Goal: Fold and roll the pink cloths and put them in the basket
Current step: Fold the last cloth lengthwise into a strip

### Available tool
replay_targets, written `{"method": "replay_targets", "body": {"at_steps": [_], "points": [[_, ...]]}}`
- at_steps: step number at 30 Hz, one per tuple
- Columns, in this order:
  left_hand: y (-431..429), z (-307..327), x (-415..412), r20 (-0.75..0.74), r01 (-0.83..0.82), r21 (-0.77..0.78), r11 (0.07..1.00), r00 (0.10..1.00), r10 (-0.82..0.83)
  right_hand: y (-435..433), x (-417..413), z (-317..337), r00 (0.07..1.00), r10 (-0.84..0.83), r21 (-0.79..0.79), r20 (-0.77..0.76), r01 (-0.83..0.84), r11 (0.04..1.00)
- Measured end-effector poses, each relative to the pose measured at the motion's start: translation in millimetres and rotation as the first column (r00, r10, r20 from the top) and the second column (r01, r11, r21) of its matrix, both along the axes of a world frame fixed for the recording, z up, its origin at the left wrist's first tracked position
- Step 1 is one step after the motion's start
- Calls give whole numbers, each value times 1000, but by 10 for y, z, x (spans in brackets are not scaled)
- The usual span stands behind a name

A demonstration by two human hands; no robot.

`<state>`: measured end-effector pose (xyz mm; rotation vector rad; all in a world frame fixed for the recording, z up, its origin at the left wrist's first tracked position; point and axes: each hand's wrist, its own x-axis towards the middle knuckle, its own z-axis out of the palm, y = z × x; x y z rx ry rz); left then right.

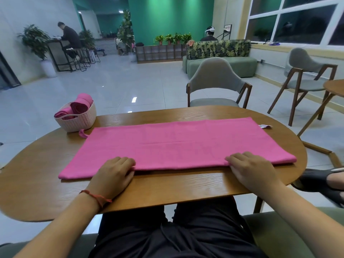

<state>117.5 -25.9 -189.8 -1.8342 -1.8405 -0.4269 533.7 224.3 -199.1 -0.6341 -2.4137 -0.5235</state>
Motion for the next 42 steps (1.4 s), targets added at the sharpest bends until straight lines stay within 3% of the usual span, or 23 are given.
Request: {"method": "replay_targets", "body": {"at_steps": [4,8,12,15,20,26,33,39,42], "points": [[477,-10,558,-113,108,-30,994,987,-111,-197,-488,-28,997,76,23,3,-76,997],[796,29,1114,-136,135,-36,990,981,-139,-347,-877,-11,993,116,-20,8,-115,993],[884,-7,1162,-55,103,-1,995,993,-103,-344,-889,-6,993,116,-45,29,-114,992],[799,-40,1028,-31,72,-67,995,997,-74,-289,-751,-9,996,87,-60,5,-86,994],[502,-51,676,-38,-52,-107,993,998,48,-188,-453,-4,1000,4,-38,-1,-4,999],[-90,23,-56,-44,-206,-108,973,978,202,111,189,48,990,-144,-163,-4,141,976],[-797,44,-960,53,-594,-271,758,777,628,292,778,180,950,-311,-145,34,312,939],[-863,57,-1034,116,-636,-246,731,729,674,310,866,222,899,-438,-178,-6,430,885],[-849,75,-1021,126,-647,-252,720,715,687,286,840,242,902,-427,-162,55,430,888]]}}
